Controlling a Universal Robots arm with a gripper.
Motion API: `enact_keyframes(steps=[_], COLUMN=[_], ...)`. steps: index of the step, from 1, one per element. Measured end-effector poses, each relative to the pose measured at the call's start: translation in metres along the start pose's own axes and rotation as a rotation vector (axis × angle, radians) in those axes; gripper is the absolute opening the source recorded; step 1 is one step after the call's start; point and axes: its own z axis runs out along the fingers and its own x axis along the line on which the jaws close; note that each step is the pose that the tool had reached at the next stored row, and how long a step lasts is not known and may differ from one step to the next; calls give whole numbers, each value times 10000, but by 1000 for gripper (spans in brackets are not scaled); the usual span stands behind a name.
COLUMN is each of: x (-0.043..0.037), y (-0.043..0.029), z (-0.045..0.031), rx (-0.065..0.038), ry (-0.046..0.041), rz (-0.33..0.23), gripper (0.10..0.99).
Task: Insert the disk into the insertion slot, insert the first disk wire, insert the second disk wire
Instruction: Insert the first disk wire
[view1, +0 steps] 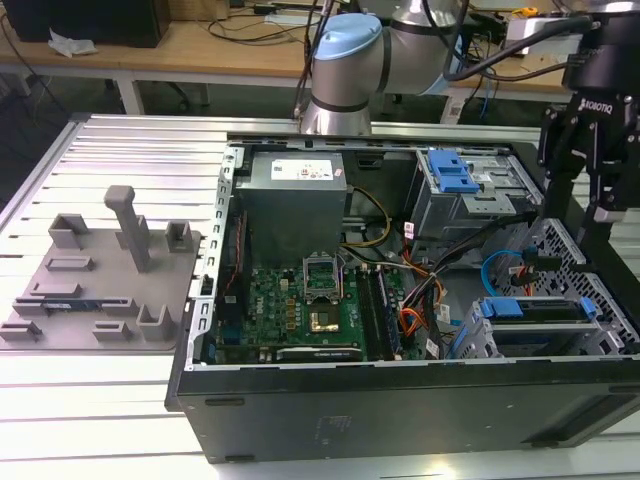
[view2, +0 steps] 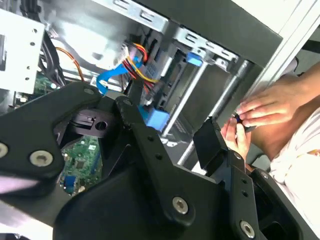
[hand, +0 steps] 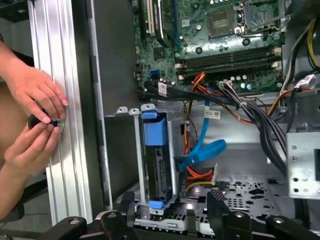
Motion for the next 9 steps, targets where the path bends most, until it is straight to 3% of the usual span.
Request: enact_keyframes(steps=[3, 9], x=[-23, -33], y=[3, 14], z=[30, 55], rx=[4, 7], ry=[64, 108], rz=[0, -2], gripper=[682, 663])
